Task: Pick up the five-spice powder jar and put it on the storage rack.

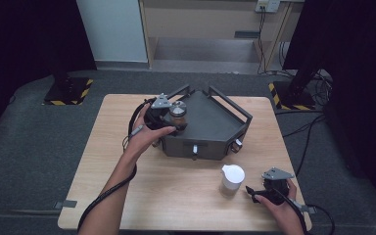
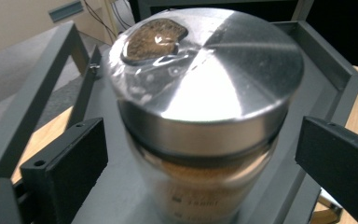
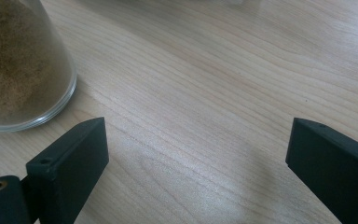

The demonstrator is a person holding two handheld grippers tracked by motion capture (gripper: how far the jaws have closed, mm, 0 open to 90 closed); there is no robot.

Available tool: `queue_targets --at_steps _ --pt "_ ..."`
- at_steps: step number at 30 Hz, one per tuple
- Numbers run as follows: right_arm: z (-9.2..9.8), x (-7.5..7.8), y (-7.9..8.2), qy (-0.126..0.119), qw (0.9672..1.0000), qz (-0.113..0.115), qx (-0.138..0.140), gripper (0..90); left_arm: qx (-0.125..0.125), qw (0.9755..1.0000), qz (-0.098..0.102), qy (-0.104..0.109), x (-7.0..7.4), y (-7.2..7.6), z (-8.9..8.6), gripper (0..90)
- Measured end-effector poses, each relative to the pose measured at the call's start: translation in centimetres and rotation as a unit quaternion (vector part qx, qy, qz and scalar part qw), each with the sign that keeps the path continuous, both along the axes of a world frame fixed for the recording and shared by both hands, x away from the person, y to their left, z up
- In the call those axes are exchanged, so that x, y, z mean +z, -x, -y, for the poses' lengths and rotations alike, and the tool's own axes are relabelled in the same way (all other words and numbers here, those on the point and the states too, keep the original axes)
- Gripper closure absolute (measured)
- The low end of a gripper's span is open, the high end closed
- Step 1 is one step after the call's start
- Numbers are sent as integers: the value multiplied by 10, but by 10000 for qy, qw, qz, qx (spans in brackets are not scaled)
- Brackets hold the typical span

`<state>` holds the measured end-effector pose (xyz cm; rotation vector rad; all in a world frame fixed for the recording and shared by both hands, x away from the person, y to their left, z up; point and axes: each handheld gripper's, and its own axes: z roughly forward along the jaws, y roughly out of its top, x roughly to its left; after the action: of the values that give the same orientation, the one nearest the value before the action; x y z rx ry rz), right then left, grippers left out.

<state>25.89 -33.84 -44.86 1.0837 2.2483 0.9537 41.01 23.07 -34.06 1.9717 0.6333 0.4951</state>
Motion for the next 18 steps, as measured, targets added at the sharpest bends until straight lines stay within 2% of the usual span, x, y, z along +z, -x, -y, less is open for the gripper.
queue_targets --at_steps 4,8,11,15,18 --pt "0 0 0 -4 10000 -3 3 63 -36 9999 97 20 0 8 -4 10" --pt "-1 0 0 2 10000 0 6 63 85 9997 202 -86 2 19 -4 11" --pt "0 1 1 -6 10000 25 7 63 120 9995 276 -10 1 30 -11 14" --pt "0 1 1 -4 10000 46 11 63 272 9988 381 164 -4 50 -22 15" --pt "0 1 1 1 10000 49 15 63 386 9979 480 209 -9 67 -29 16"
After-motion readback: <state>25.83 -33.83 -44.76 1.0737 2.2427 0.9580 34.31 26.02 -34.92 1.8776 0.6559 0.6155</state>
